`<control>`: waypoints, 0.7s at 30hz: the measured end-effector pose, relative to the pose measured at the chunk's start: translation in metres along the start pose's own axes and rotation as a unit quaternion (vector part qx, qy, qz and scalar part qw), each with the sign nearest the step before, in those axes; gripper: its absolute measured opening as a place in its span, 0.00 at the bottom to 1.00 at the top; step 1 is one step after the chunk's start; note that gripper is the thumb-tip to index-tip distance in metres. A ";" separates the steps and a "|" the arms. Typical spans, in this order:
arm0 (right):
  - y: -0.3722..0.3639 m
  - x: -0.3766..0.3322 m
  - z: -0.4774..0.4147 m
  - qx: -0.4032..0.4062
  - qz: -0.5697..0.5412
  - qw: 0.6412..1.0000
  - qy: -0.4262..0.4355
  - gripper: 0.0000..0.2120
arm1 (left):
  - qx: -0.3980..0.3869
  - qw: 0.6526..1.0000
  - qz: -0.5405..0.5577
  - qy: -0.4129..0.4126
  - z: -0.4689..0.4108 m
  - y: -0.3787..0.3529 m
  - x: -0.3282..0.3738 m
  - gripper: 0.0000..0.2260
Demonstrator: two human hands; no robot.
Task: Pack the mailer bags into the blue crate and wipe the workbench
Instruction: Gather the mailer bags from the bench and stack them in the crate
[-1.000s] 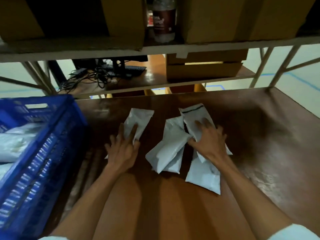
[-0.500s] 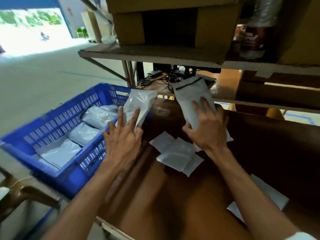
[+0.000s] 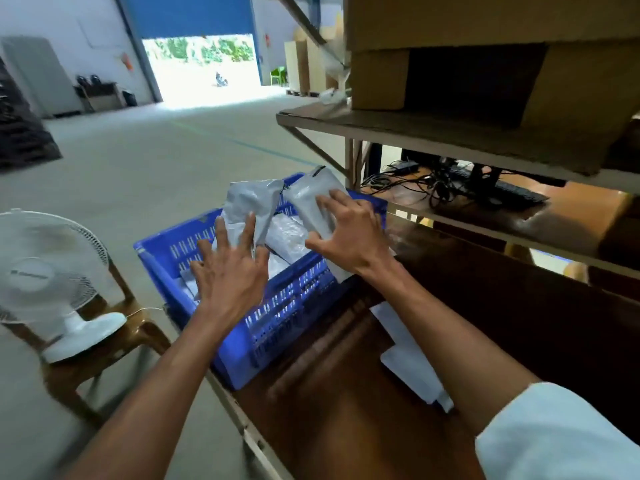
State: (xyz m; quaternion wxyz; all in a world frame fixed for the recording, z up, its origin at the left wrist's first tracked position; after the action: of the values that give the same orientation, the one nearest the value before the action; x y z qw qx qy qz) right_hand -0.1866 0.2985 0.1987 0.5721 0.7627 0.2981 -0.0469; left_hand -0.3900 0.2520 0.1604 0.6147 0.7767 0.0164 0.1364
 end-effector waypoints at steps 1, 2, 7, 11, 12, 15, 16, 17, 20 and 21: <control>-0.006 -0.011 -0.012 -0.008 -0.009 1.000 0.010 0.37 | -0.005 1.000 0.002 0.014 -0.005 0.002 -0.009 0.27; -0.014 -0.021 -0.025 -0.019 -0.015 1.000 0.019 0.38 | -0.012 0.999 0.004 0.030 -0.010 0.004 -0.017 0.27; -0.063 -0.045 -0.076 -0.075 -0.014 0.996 0.043 0.39 | -0.075 0.992 -0.042 0.095 -0.043 -0.007 -0.051 0.29; -0.109 -0.045 -0.103 -0.137 -0.004 0.990 0.030 0.42 | -0.156 0.979 -0.071 0.110 -0.065 -0.022 -0.058 0.27; -0.122 -0.044 -0.110 -0.156 -0.008 0.987 0.025 0.45 | -0.179 0.976 -0.086 0.093 -0.069 -0.029 -0.056 0.25; -0.169 -0.041 -0.123 -0.273 0.038 0.961 0.032 0.45 | -0.266 0.948 -0.167 0.049 -0.079 -0.053 -0.060 0.25; -0.187 -0.038 -0.121 -0.349 0.080 0.933 0.038 0.39 | -0.295 0.937 -0.180 0.050 -0.081 -0.060 -0.064 0.28; -0.204 -0.033 -0.116 -0.434 0.125 0.891 0.047 0.33 | -0.324 0.923 -0.199 0.052 -0.081 -0.067 -0.069 0.30; -0.228 -0.017 -0.110 -0.546 0.191 0.814 0.057 0.33 | -0.366 0.892 -0.262 0.047 -0.078 -0.078 -0.080 0.34; -0.231 -0.014 -0.112 -0.535 0.200 0.819 0.063 0.39 | -0.384 0.885 -0.259 0.048 -0.076 -0.082 -0.085 0.37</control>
State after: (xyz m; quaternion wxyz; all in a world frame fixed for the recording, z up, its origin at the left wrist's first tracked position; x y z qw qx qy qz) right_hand -0.3455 0.4323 0.0478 0.8668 0.3811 0.1529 0.2831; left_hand -0.4773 0.3281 0.0808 0.8770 0.4403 0.1924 0.0053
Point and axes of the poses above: each hand's wrist, its own z-axis away from the middle knuckle, its own y-axis out of the back of the hand, x = y × z, the point moved 6 cm from there along -z, towards the middle knuckle, and after that the axes turned 7 degrees about -x, right-handed, at the moved point
